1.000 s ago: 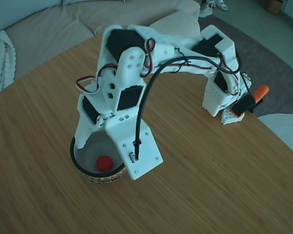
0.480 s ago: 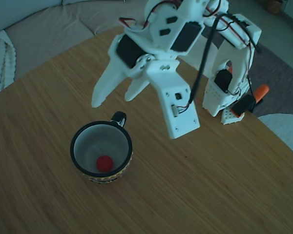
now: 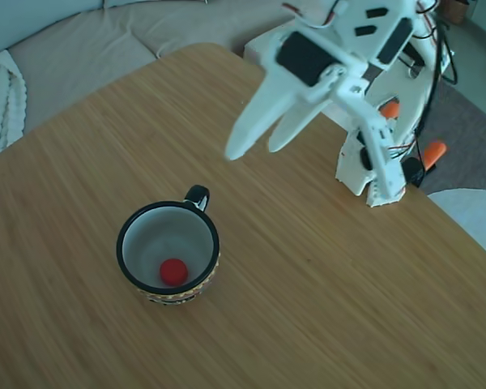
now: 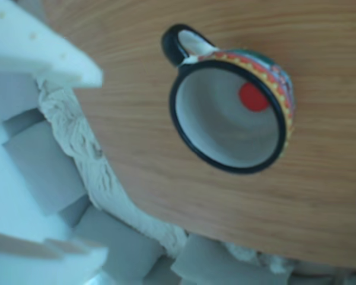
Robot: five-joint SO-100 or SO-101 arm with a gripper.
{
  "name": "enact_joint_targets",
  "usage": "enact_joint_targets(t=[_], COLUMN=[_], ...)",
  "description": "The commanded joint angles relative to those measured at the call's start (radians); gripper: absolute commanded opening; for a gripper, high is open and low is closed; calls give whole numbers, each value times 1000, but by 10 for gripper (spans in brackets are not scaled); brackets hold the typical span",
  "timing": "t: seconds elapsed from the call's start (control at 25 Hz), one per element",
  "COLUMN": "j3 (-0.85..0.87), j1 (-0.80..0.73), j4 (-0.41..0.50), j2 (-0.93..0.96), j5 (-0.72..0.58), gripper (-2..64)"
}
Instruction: Grasp a red cap and put it in the cup.
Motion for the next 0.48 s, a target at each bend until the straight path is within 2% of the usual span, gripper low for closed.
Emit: enact_joint_targets(t=[0.0, 0.28, 0.44], j3=[51, 218, 327], j1=[-26, -54, -49], j4=[-5, -9, -46], j2=[126, 354, 477], j5=[-5, 5, 3], gripper=[316, 316, 316])
